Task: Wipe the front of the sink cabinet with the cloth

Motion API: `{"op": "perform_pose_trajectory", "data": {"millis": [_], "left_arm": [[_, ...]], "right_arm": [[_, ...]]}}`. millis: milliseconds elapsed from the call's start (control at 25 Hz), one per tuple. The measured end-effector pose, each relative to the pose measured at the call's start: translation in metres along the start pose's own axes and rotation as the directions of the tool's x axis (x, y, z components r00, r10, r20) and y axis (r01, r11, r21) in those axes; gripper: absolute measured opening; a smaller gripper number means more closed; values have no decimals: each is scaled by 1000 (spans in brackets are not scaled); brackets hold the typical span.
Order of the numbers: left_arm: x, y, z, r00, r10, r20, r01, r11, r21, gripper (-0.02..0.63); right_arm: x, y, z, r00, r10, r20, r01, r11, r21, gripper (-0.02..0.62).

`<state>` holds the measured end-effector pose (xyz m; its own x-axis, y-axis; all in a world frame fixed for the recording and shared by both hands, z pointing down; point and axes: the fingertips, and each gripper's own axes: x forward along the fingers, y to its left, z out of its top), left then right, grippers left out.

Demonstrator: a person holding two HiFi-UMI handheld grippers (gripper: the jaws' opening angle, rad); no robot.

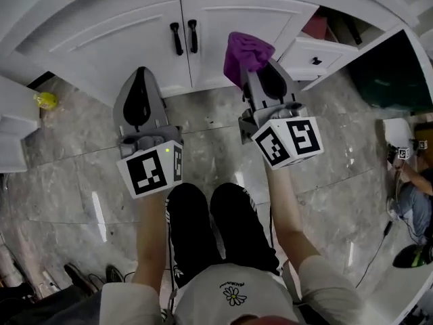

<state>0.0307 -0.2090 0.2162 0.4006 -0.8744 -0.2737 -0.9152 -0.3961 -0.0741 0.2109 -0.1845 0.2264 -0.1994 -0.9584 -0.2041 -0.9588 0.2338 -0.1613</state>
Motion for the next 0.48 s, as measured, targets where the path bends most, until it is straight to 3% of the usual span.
{"op": "perform_pose_trajectory", "data": {"millis": [200, 320, 480], "left_arm": [[-20, -14, -62, 999, -32, 29, 33, 999, -6, 5], [-27, -13, -68, 1000, -27, 2, 27, 999, -18, 5], [-28, -6, -66, 1000, -13, 12, 13, 1000, -28, 5]], "right_arm": [[-18, -4, -71, 999, 26, 36, -26, 1000, 5, 57], [-23, -2, -84, 1000, 7, 1, -7, 999, 45, 57], [-18, 6, -87, 999, 48, -18, -47, 998, 48, 57]]}}
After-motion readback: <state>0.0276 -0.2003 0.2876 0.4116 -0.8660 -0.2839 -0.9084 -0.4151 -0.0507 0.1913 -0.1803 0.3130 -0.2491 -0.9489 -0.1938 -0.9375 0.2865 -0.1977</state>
